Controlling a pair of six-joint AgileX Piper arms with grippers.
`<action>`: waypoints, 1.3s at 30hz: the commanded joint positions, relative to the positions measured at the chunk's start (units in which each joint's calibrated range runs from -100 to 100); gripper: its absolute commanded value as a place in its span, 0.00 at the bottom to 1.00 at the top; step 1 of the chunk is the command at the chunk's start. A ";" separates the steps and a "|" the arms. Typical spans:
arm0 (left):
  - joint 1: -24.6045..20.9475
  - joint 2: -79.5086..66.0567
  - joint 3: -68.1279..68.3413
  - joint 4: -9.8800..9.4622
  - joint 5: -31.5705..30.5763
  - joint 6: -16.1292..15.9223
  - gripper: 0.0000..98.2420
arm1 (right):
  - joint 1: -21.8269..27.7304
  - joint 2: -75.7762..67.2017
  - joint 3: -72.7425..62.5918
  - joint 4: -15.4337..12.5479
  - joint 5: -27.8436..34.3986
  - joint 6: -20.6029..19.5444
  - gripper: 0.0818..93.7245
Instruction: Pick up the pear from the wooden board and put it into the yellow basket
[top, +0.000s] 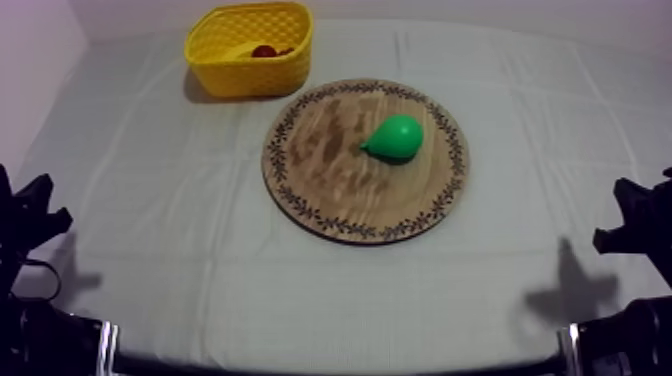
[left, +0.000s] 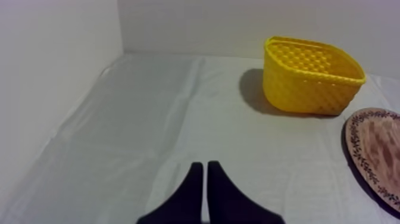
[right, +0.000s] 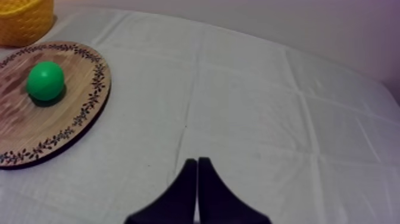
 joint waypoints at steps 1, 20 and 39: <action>0.03 -0.01 -0.13 0.03 0.02 0.03 0.00 | -0.01 0.01 0.05 0.01 0.04 0.00 0.00; 2.07 14.03 -20.01 -0.47 5.09 1.81 0.00 | -0.01 0.01 0.05 0.01 0.04 0.00 0.00; 7.48 50.09 -55.20 2.17 9.94 -2.00 0.00 | -0.01 0.01 0.05 0.01 0.04 0.01 0.00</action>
